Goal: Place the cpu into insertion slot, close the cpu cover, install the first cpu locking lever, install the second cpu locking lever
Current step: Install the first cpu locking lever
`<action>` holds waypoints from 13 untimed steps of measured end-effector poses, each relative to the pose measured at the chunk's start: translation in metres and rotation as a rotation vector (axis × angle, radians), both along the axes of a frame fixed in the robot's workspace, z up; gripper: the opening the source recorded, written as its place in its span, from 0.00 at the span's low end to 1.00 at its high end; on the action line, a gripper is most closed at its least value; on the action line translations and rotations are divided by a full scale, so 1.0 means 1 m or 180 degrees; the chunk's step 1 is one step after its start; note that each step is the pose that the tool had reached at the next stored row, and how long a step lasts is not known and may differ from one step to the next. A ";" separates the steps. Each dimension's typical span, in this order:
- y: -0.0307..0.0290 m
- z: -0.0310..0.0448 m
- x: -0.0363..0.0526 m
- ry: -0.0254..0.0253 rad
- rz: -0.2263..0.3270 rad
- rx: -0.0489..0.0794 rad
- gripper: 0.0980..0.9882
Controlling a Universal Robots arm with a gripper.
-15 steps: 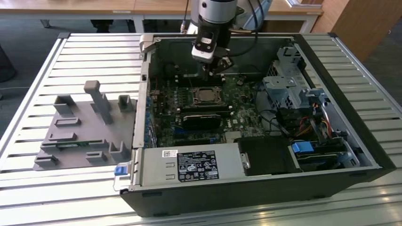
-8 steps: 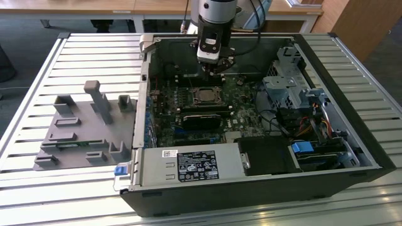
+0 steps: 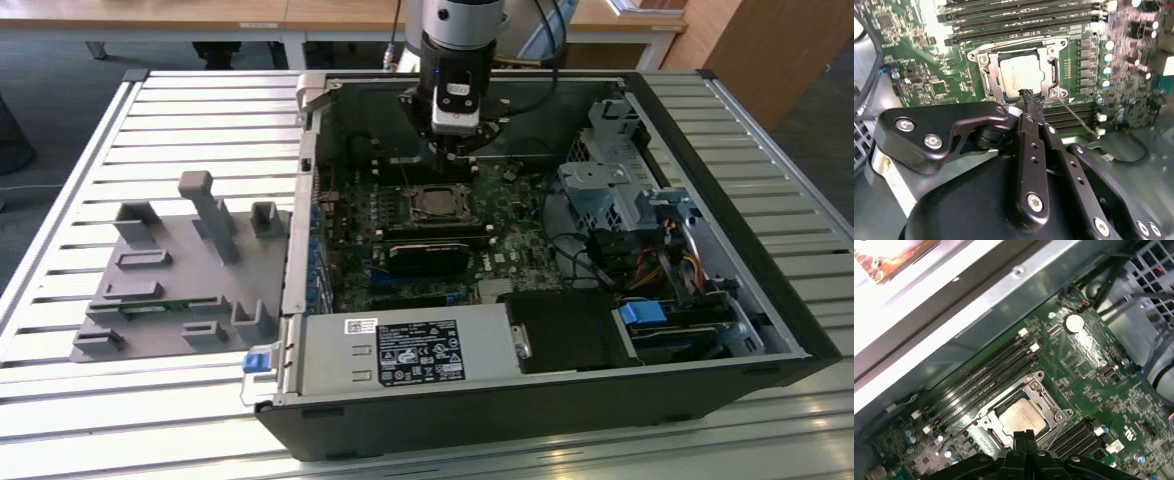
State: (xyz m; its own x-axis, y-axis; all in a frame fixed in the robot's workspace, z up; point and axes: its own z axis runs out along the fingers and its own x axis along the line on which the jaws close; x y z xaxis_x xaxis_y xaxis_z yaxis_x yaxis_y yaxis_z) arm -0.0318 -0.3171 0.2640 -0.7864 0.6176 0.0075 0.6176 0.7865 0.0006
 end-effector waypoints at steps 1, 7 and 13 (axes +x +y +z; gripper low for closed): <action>0.0000 0.0000 0.0000 0.0000 0.0059 -0.0001 0.01; 0.0000 0.0000 0.0000 0.0000 0.0401 -0.0003 0.01; 0.0000 0.0000 0.0000 0.0000 0.0724 -0.0005 0.01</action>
State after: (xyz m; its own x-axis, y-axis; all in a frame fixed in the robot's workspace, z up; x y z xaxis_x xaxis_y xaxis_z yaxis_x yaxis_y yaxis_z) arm -0.0318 -0.3171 0.2640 -0.9055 0.4243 0.0068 0.4243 0.9055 -0.0006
